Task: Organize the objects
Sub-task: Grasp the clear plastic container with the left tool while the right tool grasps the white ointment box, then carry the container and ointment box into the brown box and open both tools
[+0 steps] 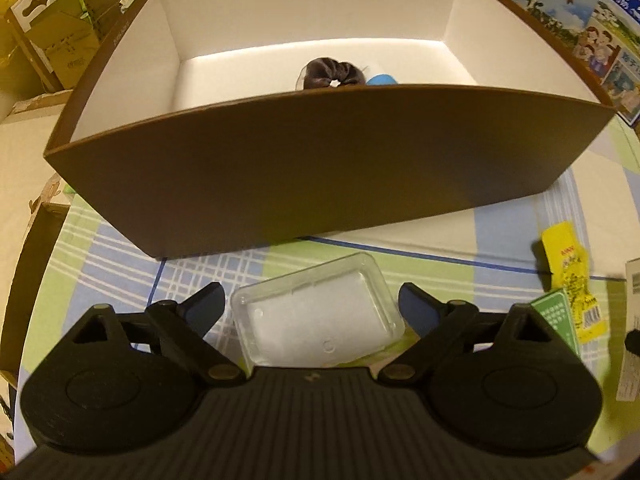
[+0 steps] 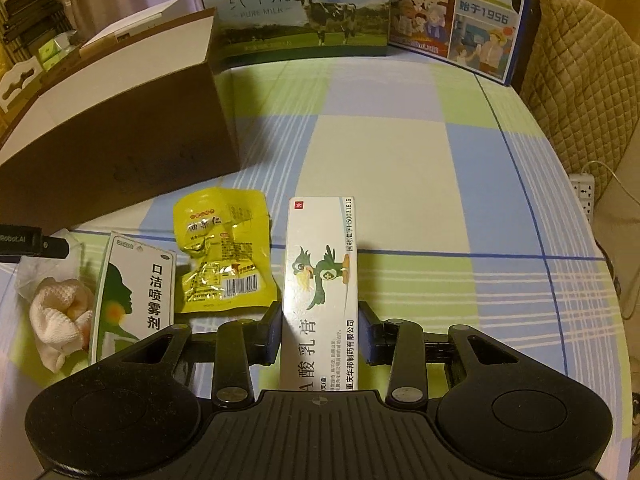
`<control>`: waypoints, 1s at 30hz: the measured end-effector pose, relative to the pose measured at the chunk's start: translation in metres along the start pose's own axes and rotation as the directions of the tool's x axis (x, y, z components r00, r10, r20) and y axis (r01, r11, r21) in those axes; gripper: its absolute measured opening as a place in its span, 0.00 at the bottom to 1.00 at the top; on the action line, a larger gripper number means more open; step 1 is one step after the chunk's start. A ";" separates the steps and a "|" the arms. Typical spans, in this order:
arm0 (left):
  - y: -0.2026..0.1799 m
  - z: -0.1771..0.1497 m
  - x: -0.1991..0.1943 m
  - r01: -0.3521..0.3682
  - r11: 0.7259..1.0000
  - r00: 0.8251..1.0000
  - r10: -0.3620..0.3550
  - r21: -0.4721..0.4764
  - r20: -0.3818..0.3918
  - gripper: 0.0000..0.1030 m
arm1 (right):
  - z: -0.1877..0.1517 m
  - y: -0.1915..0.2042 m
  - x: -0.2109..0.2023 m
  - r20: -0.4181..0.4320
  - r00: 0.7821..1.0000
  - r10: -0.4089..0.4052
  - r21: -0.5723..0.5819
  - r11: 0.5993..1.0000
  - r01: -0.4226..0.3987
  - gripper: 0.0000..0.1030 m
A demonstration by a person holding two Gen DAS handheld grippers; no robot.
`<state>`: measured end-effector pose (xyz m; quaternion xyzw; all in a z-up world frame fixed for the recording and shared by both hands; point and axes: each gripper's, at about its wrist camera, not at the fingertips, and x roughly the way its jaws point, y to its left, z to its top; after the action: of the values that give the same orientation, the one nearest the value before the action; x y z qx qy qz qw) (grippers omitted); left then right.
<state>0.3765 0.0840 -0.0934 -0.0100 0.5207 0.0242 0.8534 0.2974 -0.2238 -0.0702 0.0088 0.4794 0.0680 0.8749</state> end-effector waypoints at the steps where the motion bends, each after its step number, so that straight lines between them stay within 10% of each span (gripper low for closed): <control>1: 0.001 -0.001 0.001 -0.001 1.000 1.000 0.001 0.001 -0.003 0.89 | 0.000 0.000 0.000 -0.001 1.000 0.001 0.000 1.000 -0.001 0.34; 30: 0.067 -0.050 -0.055 0.039 0.999 0.997 -0.041 0.036 0.067 0.83 | 0.003 0.013 -0.012 0.024 0.997 0.068 -0.036 0.997 -0.067 0.34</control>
<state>0.3035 0.1475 -0.0665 -0.0049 0.4913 -0.0016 0.8710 0.2928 -0.2127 -0.0576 0.0105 0.4665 0.1057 0.8781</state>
